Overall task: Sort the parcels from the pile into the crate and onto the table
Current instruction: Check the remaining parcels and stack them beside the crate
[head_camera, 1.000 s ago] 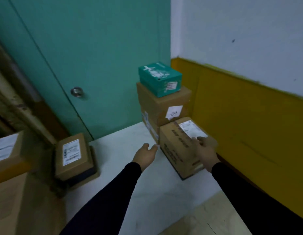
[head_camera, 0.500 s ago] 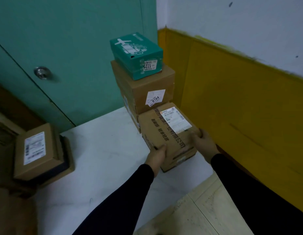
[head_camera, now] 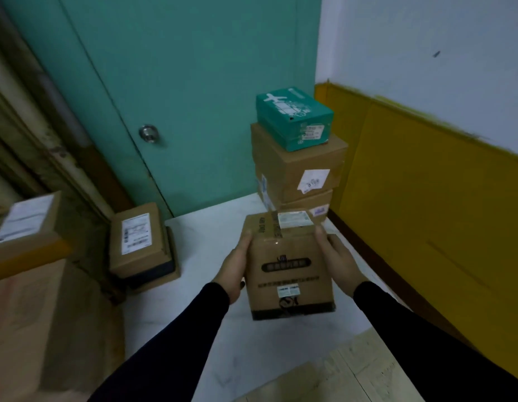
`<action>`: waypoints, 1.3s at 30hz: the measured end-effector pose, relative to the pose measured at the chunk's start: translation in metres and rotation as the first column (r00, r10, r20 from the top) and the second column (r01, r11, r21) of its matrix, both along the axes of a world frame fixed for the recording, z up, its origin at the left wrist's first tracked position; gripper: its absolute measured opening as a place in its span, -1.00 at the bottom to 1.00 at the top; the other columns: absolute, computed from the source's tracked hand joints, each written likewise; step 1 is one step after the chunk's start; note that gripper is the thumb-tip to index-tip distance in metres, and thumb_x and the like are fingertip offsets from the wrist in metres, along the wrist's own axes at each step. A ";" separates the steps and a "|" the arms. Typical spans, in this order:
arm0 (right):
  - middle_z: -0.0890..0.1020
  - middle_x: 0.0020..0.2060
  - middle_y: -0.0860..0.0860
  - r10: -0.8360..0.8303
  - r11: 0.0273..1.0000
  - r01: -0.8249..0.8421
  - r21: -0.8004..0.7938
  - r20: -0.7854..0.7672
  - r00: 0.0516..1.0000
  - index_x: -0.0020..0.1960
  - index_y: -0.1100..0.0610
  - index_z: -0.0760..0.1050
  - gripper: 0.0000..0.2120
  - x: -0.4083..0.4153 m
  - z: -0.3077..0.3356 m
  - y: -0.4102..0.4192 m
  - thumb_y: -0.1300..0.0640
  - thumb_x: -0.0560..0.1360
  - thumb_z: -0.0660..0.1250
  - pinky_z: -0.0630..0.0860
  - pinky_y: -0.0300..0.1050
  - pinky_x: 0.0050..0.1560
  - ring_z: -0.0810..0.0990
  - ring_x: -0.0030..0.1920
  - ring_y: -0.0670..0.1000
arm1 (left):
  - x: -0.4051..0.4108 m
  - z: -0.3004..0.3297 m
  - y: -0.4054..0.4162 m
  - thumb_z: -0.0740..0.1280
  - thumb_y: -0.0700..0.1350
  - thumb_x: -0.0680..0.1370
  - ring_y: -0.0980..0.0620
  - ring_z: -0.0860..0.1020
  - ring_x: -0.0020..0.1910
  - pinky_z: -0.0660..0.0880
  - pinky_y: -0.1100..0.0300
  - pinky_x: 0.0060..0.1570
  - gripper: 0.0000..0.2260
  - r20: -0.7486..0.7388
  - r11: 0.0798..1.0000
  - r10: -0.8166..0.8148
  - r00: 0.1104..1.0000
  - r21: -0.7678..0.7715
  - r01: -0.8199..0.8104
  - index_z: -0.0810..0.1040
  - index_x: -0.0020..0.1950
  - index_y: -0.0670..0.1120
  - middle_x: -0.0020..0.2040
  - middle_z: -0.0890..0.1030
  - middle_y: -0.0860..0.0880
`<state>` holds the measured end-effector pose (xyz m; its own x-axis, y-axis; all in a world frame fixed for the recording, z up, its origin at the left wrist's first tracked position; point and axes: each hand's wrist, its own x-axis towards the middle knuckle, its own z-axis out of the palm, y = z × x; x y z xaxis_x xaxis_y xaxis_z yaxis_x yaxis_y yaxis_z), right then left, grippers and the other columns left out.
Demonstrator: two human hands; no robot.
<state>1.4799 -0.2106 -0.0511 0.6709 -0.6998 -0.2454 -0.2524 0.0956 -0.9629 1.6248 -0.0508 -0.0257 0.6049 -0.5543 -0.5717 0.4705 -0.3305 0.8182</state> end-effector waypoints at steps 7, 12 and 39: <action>0.75 0.02 -0.04 0.228 0.966 -0.240 0.099 0.116 0.967 0.25 -0.04 0.54 -0.75 0.060 0.025 0.081 -0.03 0.59 0.36 0.66 -0.10 -0.07 0.74 -0.01 -0.03 | 0.026 0.002 0.105 0.58 0.21 0.36 -0.02 0.70 0.06 0.64 0.08 -0.01 -0.38 0.100 0.983 0.142 0.985 -0.130 -0.128 0.48 0.32 0.04 0.13 0.71 -0.03; 0.72 0.13 -0.03 0.371 0.919 -0.377 0.117 0.072 0.926 0.34 -0.09 0.48 -0.48 0.089 0.010 0.113 -0.08 0.43 0.53 0.66 0.07 0.10 0.73 0.07 0.02 | 0.034 -0.018 0.149 0.68 0.12 0.19 -0.08 0.71 0.05 0.63 -0.11 0.14 -0.25 0.134 0.965 0.238 0.962 -0.142 -0.219 0.50 0.31 0.02 0.10 0.72 -0.06; 0.70 0.12 0.03 0.341 0.909 -0.348 0.227 0.070 0.937 0.32 -0.04 0.46 -0.47 0.117 -0.016 0.136 0.09 0.42 0.58 0.70 0.04 -0.02 0.73 0.03 0.06 | 0.055 -0.053 0.166 0.64 0.20 0.27 0.03 0.70 0.01 0.66 -0.04 0.06 -0.38 0.308 0.945 0.317 0.897 -0.022 -0.326 0.53 0.25 0.08 0.06 0.72 0.04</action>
<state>1.5968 -0.0748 -0.0674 0.8691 -0.3491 -0.3503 -0.2834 0.2291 -0.9313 1.6794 0.1156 -0.0788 0.8937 -0.2861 -0.3456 0.2863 -0.2294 0.9303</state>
